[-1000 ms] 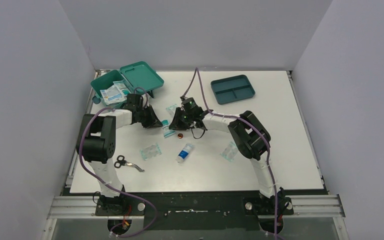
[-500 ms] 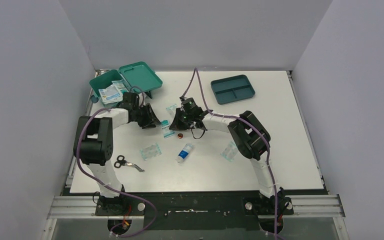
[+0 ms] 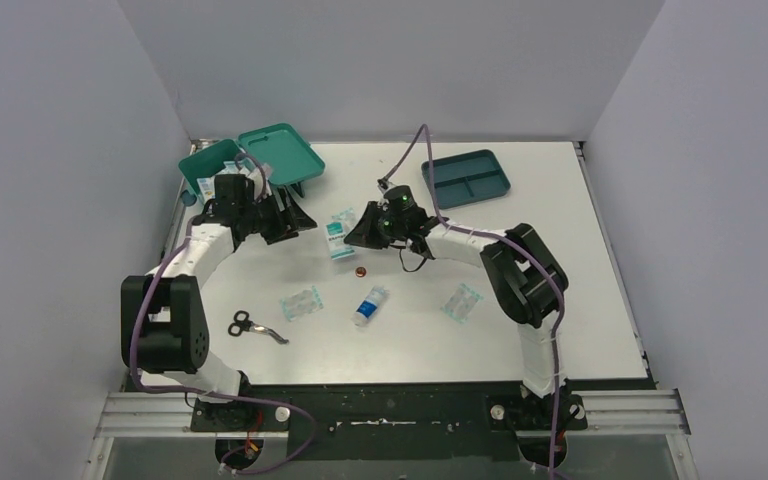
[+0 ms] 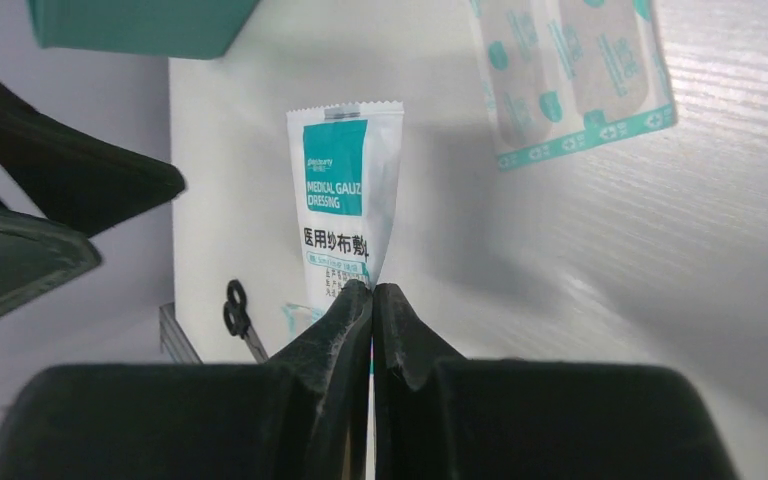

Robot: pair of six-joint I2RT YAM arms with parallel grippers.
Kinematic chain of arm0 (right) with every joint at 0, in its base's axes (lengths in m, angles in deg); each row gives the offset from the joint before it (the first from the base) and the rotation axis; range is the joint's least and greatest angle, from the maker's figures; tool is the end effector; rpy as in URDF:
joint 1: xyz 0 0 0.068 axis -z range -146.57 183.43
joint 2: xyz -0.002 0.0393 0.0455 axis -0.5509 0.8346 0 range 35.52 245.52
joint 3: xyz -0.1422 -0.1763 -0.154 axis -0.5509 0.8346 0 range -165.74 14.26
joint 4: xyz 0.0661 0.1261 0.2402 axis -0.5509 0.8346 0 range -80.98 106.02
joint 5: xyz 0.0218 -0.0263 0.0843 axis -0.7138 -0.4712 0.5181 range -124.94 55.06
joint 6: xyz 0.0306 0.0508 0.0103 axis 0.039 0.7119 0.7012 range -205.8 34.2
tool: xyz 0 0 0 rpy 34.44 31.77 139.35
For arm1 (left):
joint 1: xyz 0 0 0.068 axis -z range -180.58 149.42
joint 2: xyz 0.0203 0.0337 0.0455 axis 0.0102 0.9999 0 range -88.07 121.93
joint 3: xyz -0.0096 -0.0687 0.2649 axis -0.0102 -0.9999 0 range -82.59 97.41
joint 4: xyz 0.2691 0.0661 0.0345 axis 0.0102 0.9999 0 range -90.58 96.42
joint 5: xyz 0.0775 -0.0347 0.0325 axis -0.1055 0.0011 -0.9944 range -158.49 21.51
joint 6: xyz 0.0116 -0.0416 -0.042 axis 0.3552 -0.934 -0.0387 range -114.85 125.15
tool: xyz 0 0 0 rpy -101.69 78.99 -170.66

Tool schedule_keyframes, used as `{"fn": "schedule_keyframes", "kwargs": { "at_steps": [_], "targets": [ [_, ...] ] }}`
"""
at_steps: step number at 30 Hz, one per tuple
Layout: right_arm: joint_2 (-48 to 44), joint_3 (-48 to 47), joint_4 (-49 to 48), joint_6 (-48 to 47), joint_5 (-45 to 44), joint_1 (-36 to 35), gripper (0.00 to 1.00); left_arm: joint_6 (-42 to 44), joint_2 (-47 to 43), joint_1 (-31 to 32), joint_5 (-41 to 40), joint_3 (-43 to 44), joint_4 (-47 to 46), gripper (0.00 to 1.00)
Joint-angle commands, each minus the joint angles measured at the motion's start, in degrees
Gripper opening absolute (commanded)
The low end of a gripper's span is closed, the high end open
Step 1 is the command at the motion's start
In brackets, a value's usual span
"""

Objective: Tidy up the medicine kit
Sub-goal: Pick up the medical item at the center of the board.

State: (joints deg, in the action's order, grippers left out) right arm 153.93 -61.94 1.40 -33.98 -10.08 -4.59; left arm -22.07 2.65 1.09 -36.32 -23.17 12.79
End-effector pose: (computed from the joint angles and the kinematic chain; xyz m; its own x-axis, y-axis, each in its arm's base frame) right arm 0.3636 0.3080 0.1488 -0.9301 0.1782 -0.3213 -0.1624 0.5850 0.7946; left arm 0.3586 -0.0342 0.2141 -0.8093 -0.3637 -0.4613 0.0372 0.7520 -0.6581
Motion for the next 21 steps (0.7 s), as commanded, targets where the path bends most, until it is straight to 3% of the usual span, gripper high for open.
{"fn": "schedule_keyframes", "kwargs": {
  "at_steps": [1, 15, 21],
  "targets": [
    [-6.98, 1.7, -7.14, 2.53, 1.5, 0.49, 0.0, -1.68, -2.94, -0.18, 6.52, -1.75, -2.91, 0.62],
    [-13.21, 5.47, -14.43, 8.83, 3.46, 0.61, 0.0, -13.12, -5.43, 0.54, 16.16, -6.37, -19.51, 0.63],
    [-14.15, 5.65, -13.56, 8.77, 3.09, 0.36, 0.0, -16.11, -5.48, 1.5, 16.55, -6.75, -23.41, 0.49]
  ]
}}
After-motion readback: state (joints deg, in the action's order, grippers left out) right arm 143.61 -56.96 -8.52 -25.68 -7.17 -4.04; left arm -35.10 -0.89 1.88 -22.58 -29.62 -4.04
